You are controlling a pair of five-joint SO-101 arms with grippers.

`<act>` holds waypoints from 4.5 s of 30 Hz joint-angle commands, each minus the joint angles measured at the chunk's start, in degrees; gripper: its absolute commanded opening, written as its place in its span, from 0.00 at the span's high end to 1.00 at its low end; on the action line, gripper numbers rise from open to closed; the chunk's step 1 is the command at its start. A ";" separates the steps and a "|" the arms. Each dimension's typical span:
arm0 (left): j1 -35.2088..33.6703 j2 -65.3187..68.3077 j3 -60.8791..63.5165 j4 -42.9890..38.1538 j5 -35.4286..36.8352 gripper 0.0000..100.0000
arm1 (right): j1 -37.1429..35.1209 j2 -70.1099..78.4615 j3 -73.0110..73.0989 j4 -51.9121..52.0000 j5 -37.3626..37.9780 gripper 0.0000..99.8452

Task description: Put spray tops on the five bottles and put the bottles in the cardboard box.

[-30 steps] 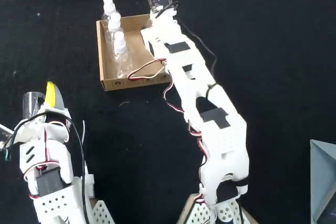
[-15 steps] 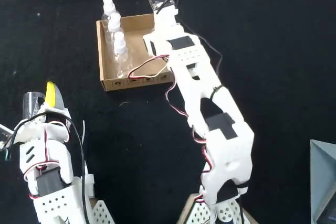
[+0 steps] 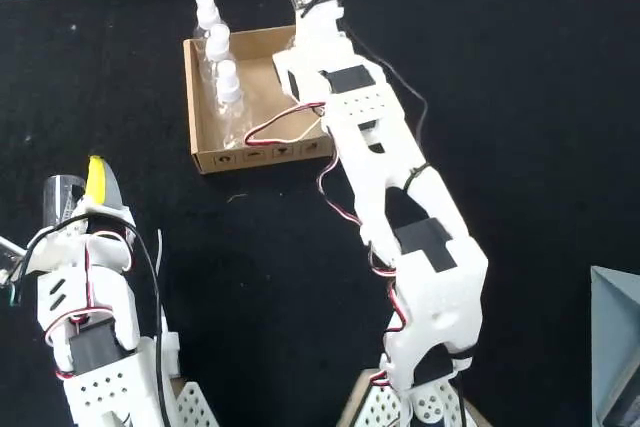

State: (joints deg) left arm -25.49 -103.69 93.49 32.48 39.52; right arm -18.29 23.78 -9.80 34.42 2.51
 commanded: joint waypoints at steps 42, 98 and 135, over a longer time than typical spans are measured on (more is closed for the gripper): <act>-0.13 -0.88 -0.75 -0.18 -0.53 0.82 | 0.79 15.96 -8.13 -13.63 -0.35 0.79; -0.66 -0.88 -0.75 -0.18 -0.62 0.82 | 0.18 -6.90 -7.78 26.73 -0.26 0.72; -0.66 -0.88 0.92 0.26 -23.82 0.82 | -9.93 -54.46 37.41 27.87 0.18 0.72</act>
State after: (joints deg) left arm -25.49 -103.69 95.34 32.48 16.48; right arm -26.99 -25.27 24.31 66.77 2.59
